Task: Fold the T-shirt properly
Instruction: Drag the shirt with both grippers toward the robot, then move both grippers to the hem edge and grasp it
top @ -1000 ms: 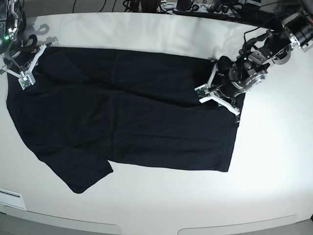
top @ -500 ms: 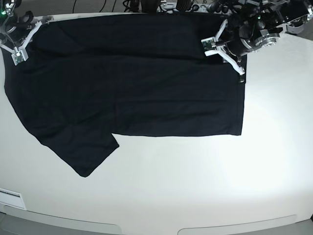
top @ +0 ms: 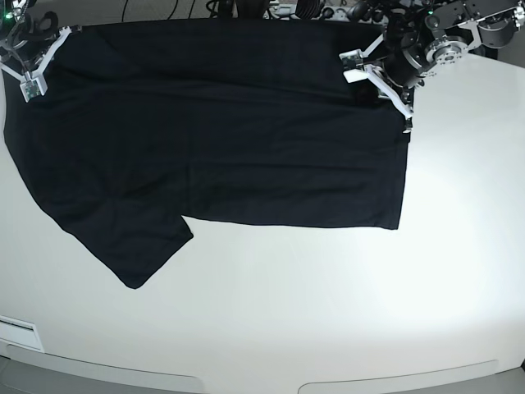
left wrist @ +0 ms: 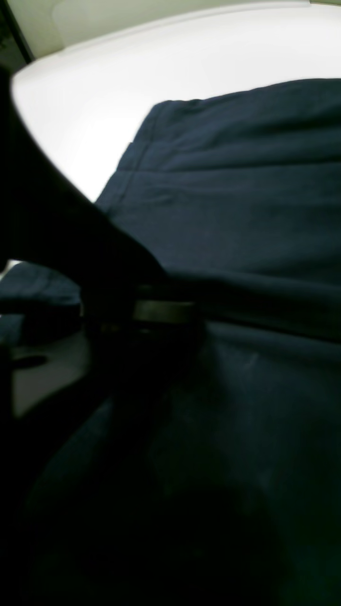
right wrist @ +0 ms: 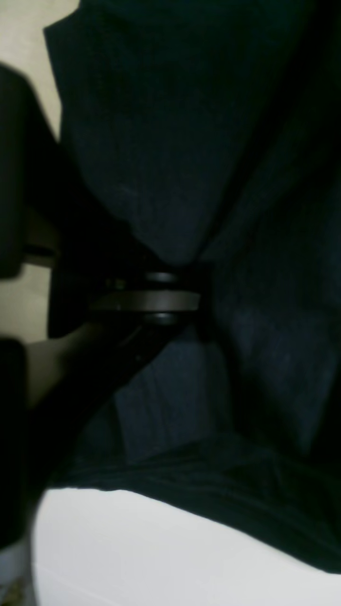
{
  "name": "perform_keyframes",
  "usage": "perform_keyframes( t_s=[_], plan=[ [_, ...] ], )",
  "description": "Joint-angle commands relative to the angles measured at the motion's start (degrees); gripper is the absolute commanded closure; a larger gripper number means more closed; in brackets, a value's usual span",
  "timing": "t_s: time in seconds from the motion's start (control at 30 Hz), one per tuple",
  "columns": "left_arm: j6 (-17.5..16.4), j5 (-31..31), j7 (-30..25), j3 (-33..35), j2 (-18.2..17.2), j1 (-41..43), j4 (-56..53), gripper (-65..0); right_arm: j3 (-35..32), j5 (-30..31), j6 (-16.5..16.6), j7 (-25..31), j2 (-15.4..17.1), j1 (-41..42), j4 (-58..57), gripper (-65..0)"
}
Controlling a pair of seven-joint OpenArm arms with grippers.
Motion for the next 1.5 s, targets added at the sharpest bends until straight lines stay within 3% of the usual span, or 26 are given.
perform_keyframes(
  t_s=[0.0,0.23,0.33,0.37,0.47,0.5,0.6,0.7,0.8,0.93,0.97,1.03,1.13,1.2,1.33,1.47],
  plan=[
    [1.2,1.0,1.5,-0.2,-1.4,-0.2,0.2,0.0,0.5,-0.6,-0.6,-2.4,0.8,-0.7,1.1,0.0],
    [5.3,3.8,2.0,-0.2,-1.4,-0.3,1.2,0.0,0.5,-3.4,-5.3,1.2,0.9,-0.6,5.3,0.0],
    [8.0,6.0,2.2,-0.2,-1.8,-0.3,3.5,0.0,0.5,-8.7,-7.7,2.6,0.9,-0.6,9.5,-9.2],
    [10.3,7.5,3.1,-0.2,-1.8,-0.3,4.4,0.0,0.5,-10.7,-8.4,3.2,0.9,-0.6,10.9,-10.3],
    [24.3,18.4,9.0,-0.3,-1.8,-0.3,7.4,0.0,0.5,-15.7,-11.7,4.6,0.9,-0.6,15.0,-10.7],
    [27.5,23.1,10.8,-0.7,-1.8,-0.3,8.4,0.0,0.5,-16.7,-12.6,4.9,0.9,-0.6,16.1,-10.7],
    [31.9,29.2,12.4,-4.2,-1.8,-0.3,10.8,0.0,0.5,-18.8,-13.9,5.3,0.8,-0.6,18.3,-10.7],
    [32.2,22.8,10.7,-11.8,-1.3,-0.3,10.1,0.0,0.5,-19.0,-14.1,5.2,0.8,-0.6,18.5,-10.7],
    [28.1,8.2,3.9,-23.3,1.1,-0.3,4.7,0.0,0.5,-19.0,-14.3,5.2,0.8,-0.6,18.6,-12.6],
    [16.6,-17.2,-7.6,-38.4,7.8,-1.6,-7.7,0.0,0.5,-19.0,-14.6,5.9,0.8,-0.6,18.6,-23.1],
    [13.9,-23.3,-8.4,-41.1,9.6,-2.6,-10.6,0.0,0.5,-19.0,-14.6,5.9,0.8,-0.6,18.6,-25.5],
    [11.4,-35.1,-8.0,-45.6,13.0,-4.9,-15.5,0.0,0.5,-19.0,-14.5,5.9,0.8,-0.6,18.6,-28.6],
    [7.3,-49.7,-5.2,-50.7,16.5,-7.7,-22.0,-19.6,0.5,-19.0,-14.6,5.9,0.8,-0.6,18.6,-28.9],
    [0.8,-54.9,-3.8,-52.1,18.2,-9.1,-26.2,-30.9,0.5,-19.0,-14.6,5.8,0.8,-0.6,18.6,-28.9],
    [-10.1,-63.5,1.5,-52.1,20.6,-11.7,-34.1,-32.1,0.5,-19.0,-14.6,5.7,0.8,-0.6,18.6,-28.9],
    [-11.4,-64.6,1.9,-52.0,22.4,-12.9,-39.0,-32.1,0.5,-19.0,-14.6,6.0,0.9,-0.4,18.6,-28.9]
  ],
)
